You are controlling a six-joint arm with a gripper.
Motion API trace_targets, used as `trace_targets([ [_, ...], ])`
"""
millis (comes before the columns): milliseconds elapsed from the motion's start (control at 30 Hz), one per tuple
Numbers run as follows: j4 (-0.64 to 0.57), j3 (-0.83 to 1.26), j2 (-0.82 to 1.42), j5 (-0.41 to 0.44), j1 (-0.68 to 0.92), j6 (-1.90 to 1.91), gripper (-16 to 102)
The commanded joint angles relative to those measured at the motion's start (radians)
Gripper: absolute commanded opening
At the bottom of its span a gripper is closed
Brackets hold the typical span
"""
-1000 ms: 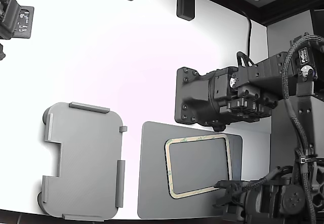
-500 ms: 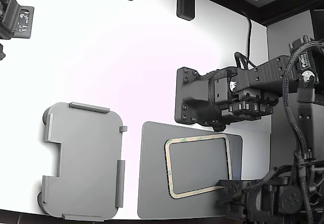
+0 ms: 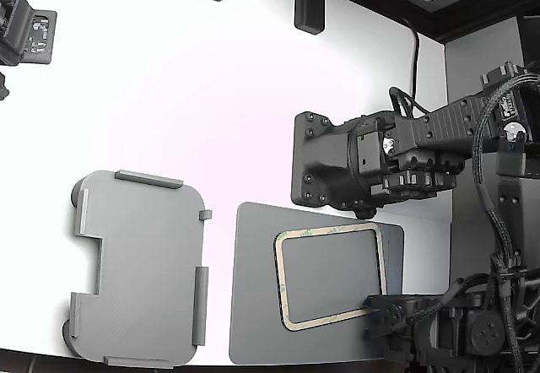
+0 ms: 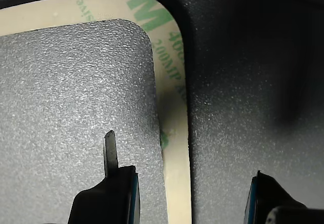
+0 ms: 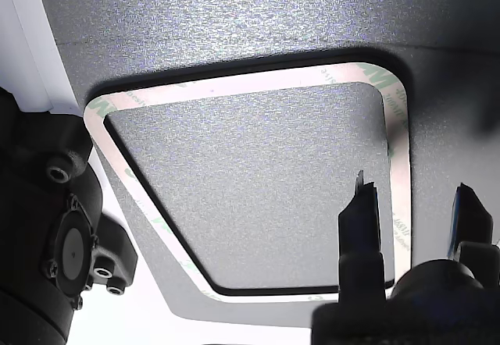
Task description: Grab top frame and put it into gray box.
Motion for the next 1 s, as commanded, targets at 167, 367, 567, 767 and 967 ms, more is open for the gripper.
trace_targets([
  [167,-0.014,-0.018,-0.003,0.017,-0.006,-0.021,74],
  [367,-0.034,-0.002,-0.005,0.009,-0.006,-0.023,72],
  [567,-0.055,0.029,0.008,0.006,-0.006,-0.021,73],
  [767,-0.048,0.026,0.014,-0.002,-0.003,-0.014,73],
  [967,-0.066,0.043,0.012,0.003,-0.002,-0.009,73],
])
